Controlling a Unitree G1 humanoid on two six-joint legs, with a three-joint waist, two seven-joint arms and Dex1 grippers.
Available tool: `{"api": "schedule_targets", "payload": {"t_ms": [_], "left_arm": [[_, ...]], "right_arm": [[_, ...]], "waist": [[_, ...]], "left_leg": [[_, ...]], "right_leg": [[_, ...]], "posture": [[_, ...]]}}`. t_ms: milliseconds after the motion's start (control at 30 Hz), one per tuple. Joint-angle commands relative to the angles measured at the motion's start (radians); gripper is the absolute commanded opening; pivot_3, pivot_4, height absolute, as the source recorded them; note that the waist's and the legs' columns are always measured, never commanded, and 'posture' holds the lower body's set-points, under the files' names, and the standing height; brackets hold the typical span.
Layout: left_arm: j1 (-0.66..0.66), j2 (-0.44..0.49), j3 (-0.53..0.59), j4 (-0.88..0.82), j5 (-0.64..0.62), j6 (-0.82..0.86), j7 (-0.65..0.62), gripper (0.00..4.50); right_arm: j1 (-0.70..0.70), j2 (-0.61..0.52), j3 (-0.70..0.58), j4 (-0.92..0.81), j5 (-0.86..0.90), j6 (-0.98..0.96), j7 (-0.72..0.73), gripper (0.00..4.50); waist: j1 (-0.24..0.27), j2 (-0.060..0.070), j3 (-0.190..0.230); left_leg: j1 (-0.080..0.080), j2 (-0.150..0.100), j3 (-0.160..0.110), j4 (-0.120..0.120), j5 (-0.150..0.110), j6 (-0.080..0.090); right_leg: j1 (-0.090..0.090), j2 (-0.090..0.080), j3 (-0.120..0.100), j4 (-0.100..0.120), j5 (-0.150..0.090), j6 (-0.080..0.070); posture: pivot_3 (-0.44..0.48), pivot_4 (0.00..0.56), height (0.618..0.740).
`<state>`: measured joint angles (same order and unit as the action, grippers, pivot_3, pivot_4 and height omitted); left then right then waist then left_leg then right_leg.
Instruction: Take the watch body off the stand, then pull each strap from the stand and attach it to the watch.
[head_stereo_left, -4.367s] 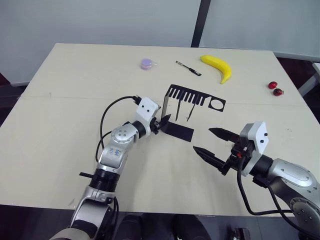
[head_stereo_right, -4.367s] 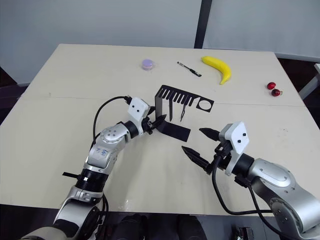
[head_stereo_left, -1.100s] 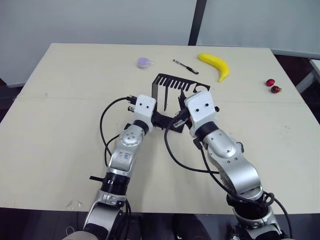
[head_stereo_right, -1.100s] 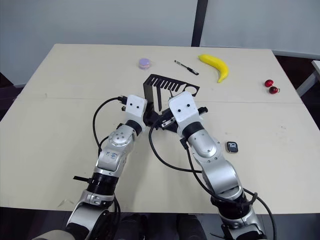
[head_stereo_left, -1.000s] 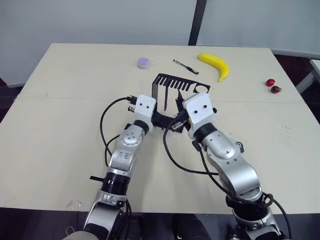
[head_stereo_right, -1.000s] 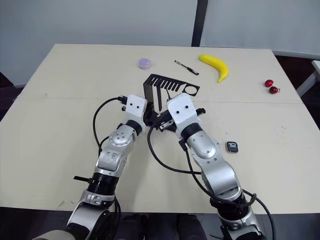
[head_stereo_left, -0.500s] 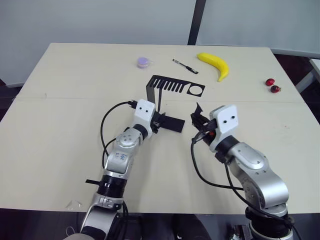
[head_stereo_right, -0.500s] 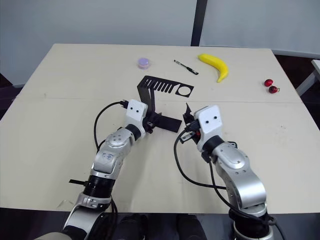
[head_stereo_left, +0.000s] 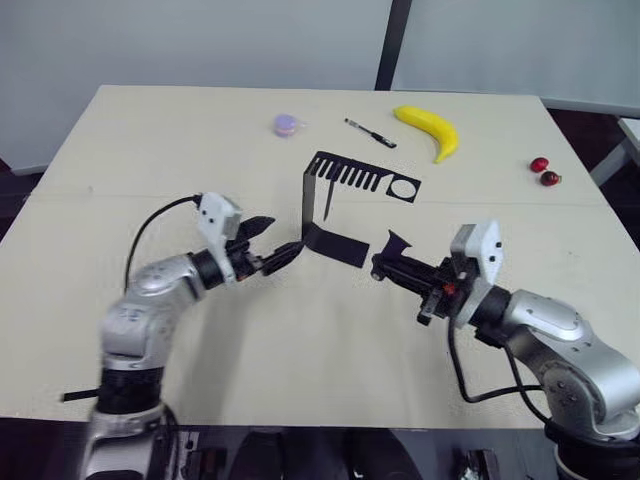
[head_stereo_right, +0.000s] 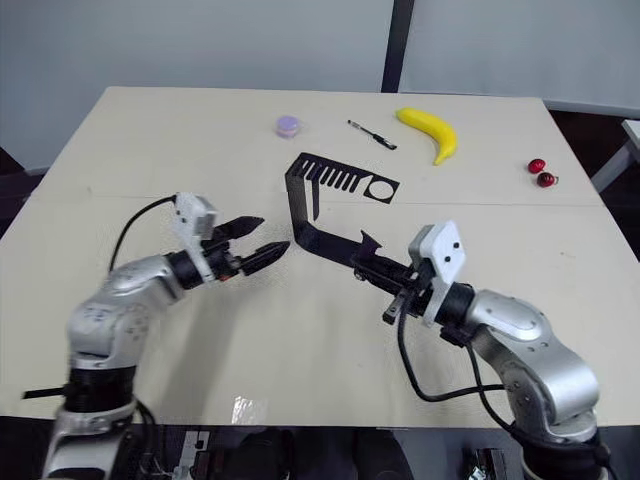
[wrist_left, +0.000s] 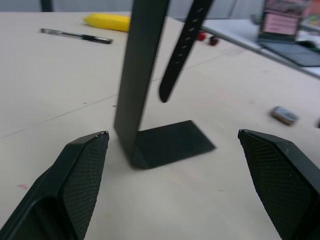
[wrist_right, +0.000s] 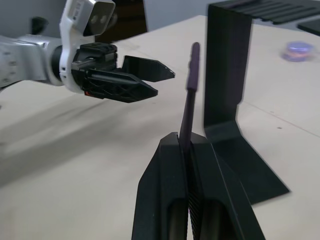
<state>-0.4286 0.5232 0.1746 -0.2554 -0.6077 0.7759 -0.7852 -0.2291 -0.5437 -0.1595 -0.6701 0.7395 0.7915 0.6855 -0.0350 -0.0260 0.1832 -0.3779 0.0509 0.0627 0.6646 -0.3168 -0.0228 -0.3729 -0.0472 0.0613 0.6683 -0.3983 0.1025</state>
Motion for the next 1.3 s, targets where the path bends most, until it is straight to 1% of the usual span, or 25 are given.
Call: {"api": "schedule_targets", "payload": {"t_ms": [33,67,233,267,300,333,400,567,867,967,1033,1300], "left_arm": [[-0.047,0.053,-0.022,-0.057,-0.174,0.103,-0.156,4.45],[-0.058,0.056,-0.032,-0.052,-0.188,0.113,-0.165,4.45],[-0.156,-0.052,-0.065,0.026,-0.266,0.146,-0.152,4.45],[-0.167,-0.066,-0.08,0.035,-0.267,0.145,-0.157,3.94],[-0.175,-0.075,-0.099,0.039,-0.262,0.142,-0.163,3.65],[-0.18,-0.079,-0.12,0.039,-0.253,0.138,-0.169,3.17],[-0.181,-0.083,-0.142,0.04,-0.246,0.132,-0.175,3.17],[-0.171,-0.113,-0.141,0.047,-0.282,0.14,-0.157,3.17],[-0.151,-0.128,-0.187,0.017,-0.264,0.13,-0.147,3.17],[-0.157,-0.146,-0.184,0.018,-0.278,0.131,-0.133,3.17],[-0.16,-0.147,-0.185,0.013,-0.281,0.136,-0.129,2.64],[-0.173,-0.154,-0.187,0.017,-0.284,0.144,-0.113,2.64]], "right_arm": [[-0.03,-0.035,-0.017,0.005,0.175,0.059,0.075,0.0],[-0.036,-0.043,-0.015,0.015,0.206,0.073,0.081,0.0],[-0.095,-0.06,0.04,0.09,0.241,0.096,0.105,0.0],[-0.105,-0.06,0.05,0.1,0.245,0.099,0.107,0.0],[-0.113,-0.059,0.058,0.107,0.246,0.101,0.108,0.0],[-0.12,-0.056,0.066,0.114,0.247,0.102,0.105,0.0],[-0.126,-0.053,0.077,0.121,0.248,0.099,0.103,0.0],[-0.121,-0.046,0.089,0.119,0.254,0.093,0.096,0.0],[-0.13,-0.051,0.099,0.119,0.261,0.09,0.097,0.0],[-0.14,-0.049,0.104,0.126,0.256,0.089,0.1,0.0],[-0.142,-0.049,0.106,0.127,0.255,0.088,0.101,0.0],[-0.149,-0.051,0.109,0.13,0.253,0.092,0.098,0.0]], "waist": [[0.001,0.0,0.0],[0.004,0.0,0.0],[0.006,0.0,0.0],[0.006,0.0,0.0],[0.005,0.0,0.0],[0.003,0.0,0.0],[0.0,0.0,0.0],[0.001,0.0,0.0],[0.004,0.0,0.0],[0.004,0.0,0.0],[0.004,0.0,0.0],[0.004,0.0,0.0]], "left_leg": [[0.0,0.0,0.0,0.0,0.0,0.0],[0.0,0.0,-0.001,0.0,0.0,0.0],[0.001,-0.001,-0.006,0.001,-0.001,0.002],[0.001,-0.001,-0.006,0.001,-0.001,0.002],[0.001,-0.001,-0.006,0.001,-0.001,0.002],[0.001,-0.001,-0.006,0.0,-0.001,0.002],[0.001,-0.001,-0.006,0.0,-0.001,0.002],[0.0,-0.001,-0.006,0.001,-0.001,0.002],[0.0,-0.001,-0.007,0.001,-0.001,0.002],[0.0,-0.001,-0.007,0.001,-0.001,0.002],[0.0,-0.001,-0.007,0.001,-0.001,0.002],[0.0,-0.001,-0.007,0.001,-0.001,0.002]], "right_leg": [[0.001,0.0,0.0,-0.001,0.0,0.0],[0.002,0.0,-0.001,-0.002,0.0,0.0],[0.008,-0.002,-0.004,-0.008,0.0,0.0],[0.008,-0.001,-0.004,-0.008,0.0,0.0],[0.008,-0.001,-0.004,-0.008,0.0,0.0],[0.007,-0.001,-0.004,-0.008,0.0,0.0],[0.006,0.0,-0.003,-0.008,0.0,0.0],[0.006,0.0,-0.003,-0.007,0.0,0.0],[0.006,-0.001,-0.003,-0.007,0.0,0.0],[0.007,-0.001,-0.003,-0.007,0.0,0.0],[0.007,-0.001,-0.003,-0.007,0.0,0.0],[0.007,-0.001,-0.003,-0.007,0.0,0.0]], "posture": [[0.0,0.15,0.74],[0.0,0.15,0.74],[0.0,0.15,0.74],[0.0,0.15,0.74],[0.0,0.15,0.74],[0.0,0.15,0.74],[0.0,0.15,0.74],[0.0,0.15,0.74],[0.0,0.15,0.74],[0.0,0.15,0.74],[0.0,0.15,0.74],[0.0,0.15,0.74]]}}
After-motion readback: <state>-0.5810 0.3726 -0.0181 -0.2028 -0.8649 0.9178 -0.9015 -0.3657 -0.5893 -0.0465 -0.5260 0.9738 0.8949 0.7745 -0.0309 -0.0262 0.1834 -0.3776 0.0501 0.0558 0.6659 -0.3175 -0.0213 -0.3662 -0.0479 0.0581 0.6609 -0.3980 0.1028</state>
